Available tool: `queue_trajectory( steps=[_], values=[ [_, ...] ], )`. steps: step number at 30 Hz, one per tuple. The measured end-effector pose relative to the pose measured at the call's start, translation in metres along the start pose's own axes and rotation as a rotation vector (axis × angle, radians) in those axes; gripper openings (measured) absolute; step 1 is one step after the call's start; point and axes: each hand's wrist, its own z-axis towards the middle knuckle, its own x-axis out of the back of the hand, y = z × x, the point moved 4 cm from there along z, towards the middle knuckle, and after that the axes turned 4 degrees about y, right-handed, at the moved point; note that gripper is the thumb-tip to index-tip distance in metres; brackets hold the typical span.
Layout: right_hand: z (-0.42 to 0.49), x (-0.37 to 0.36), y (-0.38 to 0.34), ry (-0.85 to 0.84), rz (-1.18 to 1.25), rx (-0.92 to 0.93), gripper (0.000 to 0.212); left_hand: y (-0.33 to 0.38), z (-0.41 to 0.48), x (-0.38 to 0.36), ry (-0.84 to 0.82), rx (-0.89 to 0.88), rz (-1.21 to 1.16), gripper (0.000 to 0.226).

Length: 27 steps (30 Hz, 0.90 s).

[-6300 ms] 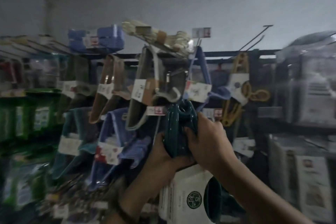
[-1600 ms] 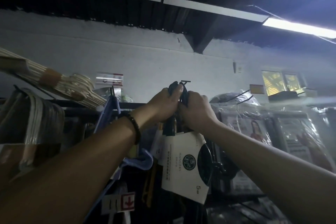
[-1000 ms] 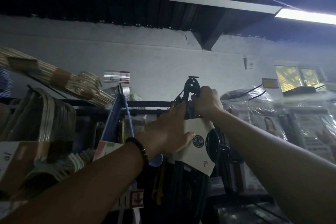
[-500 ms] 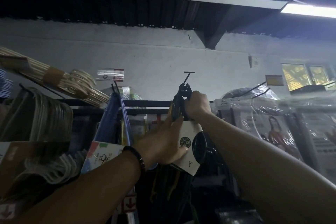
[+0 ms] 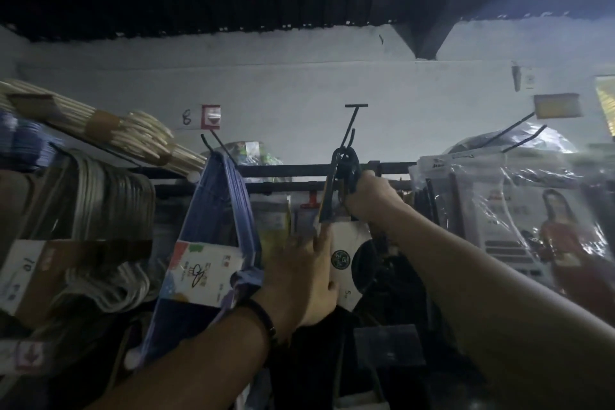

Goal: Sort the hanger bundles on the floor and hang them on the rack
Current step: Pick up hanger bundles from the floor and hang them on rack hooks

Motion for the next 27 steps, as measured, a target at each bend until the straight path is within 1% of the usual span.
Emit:
queue_trajectory(
  steps=[2, 4, 5, 6, 8, 10, 11, 13, 15, 17, 18, 20, 21, 24, 27],
  values=[
    [-0.016, 0.001, 0.006, -0.059, 0.064, 0.0, 0.058, -0.001, -0.017, 0.003, 0.062, 0.001, -0.004, 0.08],
    [-0.04, 0.008, 0.012, -0.043, 0.094, 0.051, 0.064, -0.004, -0.042, 0.009, 0.15, -0.004, -0.037, 0.064],
    [-0.056, 0.015, 0.012, -0.015, 0.074, 0.094, 0.061, -0.007, -0.058, 0.013, 0.162, 0.002, -0.064, 0.057],
    [-0.072, 0.021, 0.011, 0.02, 0.043, 0.145, 0.053, -0.01, -0.074, 0.017, 0.158, 0.008, -0.094, 0.051],
    [-0.11, 0.032, 0.003, 0.069, -0.008, 0.26, 0.036, -0.023, -0.11, 0.024, 0.112, 0.016, -0.134, 0.037],
    [-0.152, 0.036, -0.012, 0.086, 0.003, 0.35, 0.021, -0.045, -0.148, 0.032, 0.048, 0.067, -0.132, 0.028],
    [-0.176, 0.036, -0.023, 0.088, 0.032, 0.391, 0.02, -0.058, -0.169, 0.039, 0.015, 0.112, -0.136, 0.025],
    [-0.226, 0.024, -0.051, 0.046, 0.118, 0.471, 0.026, -0.088, -0.217, 0.054, -0.07, 0.218, -0.188, 0.022],
    [-0.28, -0.004, -0.083, -0.1, 0.206, 0.49, 0.02, -0.116, -0.273, 0.068, -0.168, 0.323, -0.212, 0.018],
    [-0.34, -0.045, -0.117, -0.244, 0.269, 0.555, 0.016, -0.142, -0.343, 0.082, -0.256, 0.422, -0.131, 0.02],
    [-0.372, -0.07, -0.135, -0.311, 0.287, 0.585, 0.017, -0.157, -0.382, 0.087, -0.273, 0.472, -0.084, 0.022],
    [-0.442, -0.124, -0.17, -0.49, 0.304, 0.624, 0.019, -0.186, -0.464, 0.098, -0.324, 0.572, 0.005, 0.02],
    [-0.482, -0.149, -0.188, -0.594, 0.319, 0.639, 0.02, -0.197, -0.507, 0.104, -0.397, 0.649, 0.034, 0.021],
    [-0.613, -0.208, -0.245, -0.903, 0.328, 0.729, 0.02, -0.228, -0.637, 0.119, -0.607, 0.867, 0.061, 0.034],
    [-0.748, -0.246, -0.29, -1.18, 0.331, 0.843, 0.015, -0.247, -0.772, 0.133, -0.769, 1.043, 0.068, 0.036]
  ],
)
